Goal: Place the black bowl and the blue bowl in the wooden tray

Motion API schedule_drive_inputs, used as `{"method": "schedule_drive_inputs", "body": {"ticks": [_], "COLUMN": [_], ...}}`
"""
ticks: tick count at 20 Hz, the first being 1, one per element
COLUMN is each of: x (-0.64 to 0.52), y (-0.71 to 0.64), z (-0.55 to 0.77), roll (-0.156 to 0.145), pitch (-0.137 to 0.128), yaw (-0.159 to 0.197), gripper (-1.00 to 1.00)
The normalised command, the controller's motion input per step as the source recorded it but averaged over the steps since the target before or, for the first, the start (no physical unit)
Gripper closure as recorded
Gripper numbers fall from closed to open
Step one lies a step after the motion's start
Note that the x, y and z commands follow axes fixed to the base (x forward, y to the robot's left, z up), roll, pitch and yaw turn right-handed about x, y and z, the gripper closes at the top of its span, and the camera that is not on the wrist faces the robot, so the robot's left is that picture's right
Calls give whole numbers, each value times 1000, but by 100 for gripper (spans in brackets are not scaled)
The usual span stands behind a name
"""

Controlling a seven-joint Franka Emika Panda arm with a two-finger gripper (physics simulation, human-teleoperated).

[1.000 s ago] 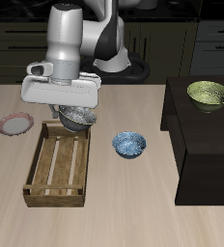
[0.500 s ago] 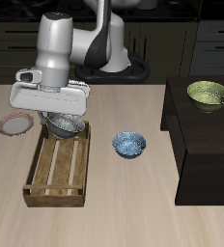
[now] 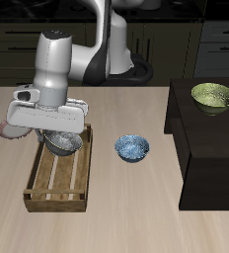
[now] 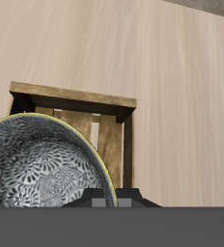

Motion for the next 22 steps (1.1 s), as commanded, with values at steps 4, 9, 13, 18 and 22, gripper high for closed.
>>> {"method": "schedule_drive_inputs", "body": {"ticks": [4, 9, 13, 18, 22], "x": [142, 141, 60, -81, -56], "y": [64, 55, 10, 126, 78], "z": [-283, -318, -344, -135, 14], "roll": [-14, -34, -18, 41, 17], "pitch": [42, 45, 60, 3, 3], "yaw": [5, 28, 32, -2, -14], "gripper": [100, 100, -100, -100, -100]}}
